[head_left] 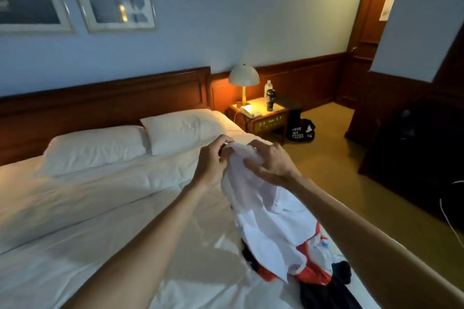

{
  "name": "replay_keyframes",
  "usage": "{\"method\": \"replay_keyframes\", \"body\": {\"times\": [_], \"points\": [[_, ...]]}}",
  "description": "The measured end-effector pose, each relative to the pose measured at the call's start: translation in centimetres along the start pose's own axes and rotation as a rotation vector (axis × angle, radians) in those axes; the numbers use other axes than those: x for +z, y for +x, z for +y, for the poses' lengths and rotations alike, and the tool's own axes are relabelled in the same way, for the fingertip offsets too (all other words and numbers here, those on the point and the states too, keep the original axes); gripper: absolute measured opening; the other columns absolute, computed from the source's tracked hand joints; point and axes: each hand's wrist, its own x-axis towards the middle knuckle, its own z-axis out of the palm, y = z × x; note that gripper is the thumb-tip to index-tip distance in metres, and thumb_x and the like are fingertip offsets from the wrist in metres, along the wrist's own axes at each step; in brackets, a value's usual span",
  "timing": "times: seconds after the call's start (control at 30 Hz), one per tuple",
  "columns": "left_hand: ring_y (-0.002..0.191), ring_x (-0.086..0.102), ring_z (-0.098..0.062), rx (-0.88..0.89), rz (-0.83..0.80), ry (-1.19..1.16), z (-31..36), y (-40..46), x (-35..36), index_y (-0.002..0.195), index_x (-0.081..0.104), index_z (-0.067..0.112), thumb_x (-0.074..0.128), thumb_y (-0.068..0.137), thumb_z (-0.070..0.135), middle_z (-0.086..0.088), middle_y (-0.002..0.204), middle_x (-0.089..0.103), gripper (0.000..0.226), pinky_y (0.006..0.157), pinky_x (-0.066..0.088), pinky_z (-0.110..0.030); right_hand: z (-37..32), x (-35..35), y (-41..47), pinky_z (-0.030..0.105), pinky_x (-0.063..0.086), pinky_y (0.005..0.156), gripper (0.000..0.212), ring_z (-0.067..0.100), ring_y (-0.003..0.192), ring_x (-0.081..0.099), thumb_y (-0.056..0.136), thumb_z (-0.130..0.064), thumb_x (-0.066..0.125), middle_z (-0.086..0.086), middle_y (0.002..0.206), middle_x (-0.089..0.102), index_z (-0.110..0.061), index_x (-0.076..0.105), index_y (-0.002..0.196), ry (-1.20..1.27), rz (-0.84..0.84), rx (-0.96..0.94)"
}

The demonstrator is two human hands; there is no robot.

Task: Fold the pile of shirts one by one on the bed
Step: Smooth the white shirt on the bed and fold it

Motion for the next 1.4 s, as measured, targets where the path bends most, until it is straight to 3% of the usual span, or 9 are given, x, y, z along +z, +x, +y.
{"method": "replay_keyframes", "body": {"times": [0.17,0.3,0.5,0.63,0.77,0.93,1.1,1.23,1.4], "points": [[0.074,0.064,-0.004,-0.024,0.216,-0.084,6.1,-4.4,-11.1,0.108,0.064,0.021,0.073,0.086,0.037,0.005,0.088,0.071,0.029,0.066,0.049,-0.013,-14.9,-5.2,4.5,0.034,0.034,0.053,0.021,0.025,0.057,0.04,0.082,-0.029,0.05,-0.006,0.055,0.043,-0.024,0.049,0.061,0.035,0.255,-0.113],[0.099,0.064,-0.013,-0.317,0.057,0.109,4.1,-10.6,-15.5,0.129,0.05,0.027,0.083,0.072,0.04,0.01,0.112,0.063,0.068,0.079,0.053,-0.026,-25.5,-7.5,5.6,0.032,0.028,0.055,0.02,0.016,0.059,0.037,0.08,-0.018,0.046,0.001,0.058,0.046,-0.01,0.054,0.064,0.221,0.359,-0.2],[0.096,0.066,-0.034,-0.553,0.187,0.3,0.6,-15.7,-25.1,0.101,0.068,0.006,0.053,0.096,0.021,-0.016,0.102,0.071,0.021,0.077,0.051,-0.039,-31.4,-8.6,6.2,0.027,0.043,0.069,0.028,0.017,0.081,0.058,0.088,-0.012,0.041,0.004,0.087,0.068,-0.009,0.068,0.089,0.341,0.456,-0.142],[0.105,0.063,-0.039,-0.366,0.515,0.245,4.0,-14.0,-35.0,0.106,0.069,-0.001,0.049,0.089,0.013,-0.022,0.11,0.069,0.029,0.085,0.045,-0.038,-32.1,-7.2,6.4,0.016,0.043,0.067,0.029,0.02,0.084,0.057,0.087,0.002,0.039,0.001,0.085,0.063,-0.011,0.065,0.083,0.331,0.439,-0.019],[0.09,0.06,-0.032,-0.291,0.699,0.298,10.1,-12.7,-42.0,0.083,0.06,0.009,0.051,0.088,0.013,-0.017,0.091,0.066,0.011,0.067,0.034,-0.03,-32.8,-5.5,5.9,0.008,0.034,0.052,0.027,0.02,0.076,0.052,0.078,0.007,0.042,0.0,0.076,0.06,-0.012,0.062,0.079,0.342,0.345,0.061],[0.083,0.054,-0.031,-0.312,0.782,0.427,14.8,-12.9,-46.1,0.071,0.058,0.015,0.061,0.089,0.032,-0.008,0.084,0.061,0.025,0.072,0.038,-0.032,-34.8,-3.5,5.7,0.012,0.039,0.063,0.027,0.009,0.077,0.056,0.087,-0.038,0.059,-0.011,0.076,0.064,-0.013,0.068,0.079,0.483,0.029,-0.082],[0.08,0.057,-0.031,-0.397,0.759,0.494,16.3,-13.3,-46.8,0.074,0.06,0.012,0.063,0.083,0.042,-0.005,0.08,0.061,0.031,0.072,0.041,-0.033,-38.9,-0.4,4.3,0.017,0.031,0.05,0.047,0.001,0.051,0.041,0.075,-0.056,0.078,-0.017,0.053,0.05,-0.021,0.052,0.06,0.235,-0.301,-0.32],[0.078,0.054,-0.024,-0.282,0.665,0.552,16.7,-14.5,-48.0,0.064,0.056,0.018,0.072,0.082,0.047,0.001,0.069,0.055,0.037,0.069,0.037,-0.029,-40.0,1.9,5.4,0.025,0.03,0.052,0.041,0.005,0.056,0.038,0.088,-0.025,0.069,0.001,0.059,0.048,-0.004,0.051,0.058,0.286,-0.064,-0.287],[0.087,0.057,-0.019,-0.271,0.372,0.522,15.5,-17.4,-50.3,0.092,0.06,0.017,0.068,0.073,0.04,-0.001,0.091,0.061,0.03,0.061,0.039,-0.024,-41.9,0.9,6.3,0.026,0.043,0.06,0.023,0.011,0.066,0.053,0.094,-0.005,0.043,0.0,0.075,0.061,-0.007,0.063,0.082,0.564,0.114,-0.164]]}}
